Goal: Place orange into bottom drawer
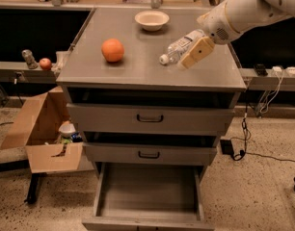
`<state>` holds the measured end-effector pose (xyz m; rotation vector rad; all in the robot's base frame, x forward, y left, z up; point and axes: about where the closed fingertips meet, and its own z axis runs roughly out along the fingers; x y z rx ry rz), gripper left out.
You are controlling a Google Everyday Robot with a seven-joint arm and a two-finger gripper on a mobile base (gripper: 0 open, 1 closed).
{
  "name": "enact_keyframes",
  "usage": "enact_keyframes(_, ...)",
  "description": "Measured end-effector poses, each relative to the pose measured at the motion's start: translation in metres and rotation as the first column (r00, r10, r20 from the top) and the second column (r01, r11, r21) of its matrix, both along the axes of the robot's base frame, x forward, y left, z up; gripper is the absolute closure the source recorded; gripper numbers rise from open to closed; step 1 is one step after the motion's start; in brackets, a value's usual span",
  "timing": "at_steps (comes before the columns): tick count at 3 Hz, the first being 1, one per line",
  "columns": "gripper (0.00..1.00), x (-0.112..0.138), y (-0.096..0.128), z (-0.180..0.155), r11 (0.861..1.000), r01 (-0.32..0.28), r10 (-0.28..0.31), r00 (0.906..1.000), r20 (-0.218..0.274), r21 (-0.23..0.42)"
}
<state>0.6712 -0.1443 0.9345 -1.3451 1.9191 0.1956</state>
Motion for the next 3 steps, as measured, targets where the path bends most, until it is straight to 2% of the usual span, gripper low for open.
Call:
enact_keyframes(1,0.0,0.024,0.023,-0.006,0.991,-0.031,0.031,0.9995,0.002,0.13)
enact_keyframes(2,0.0,0.034,0.051,-0.002,0.964,-0.101,0.101,0.9948,0.013,0.247)
enact_keyframes(3,0.0,0.034,0.051,-0.002,0.964,-0.101,0.101,0.9948,0.013,0.247)
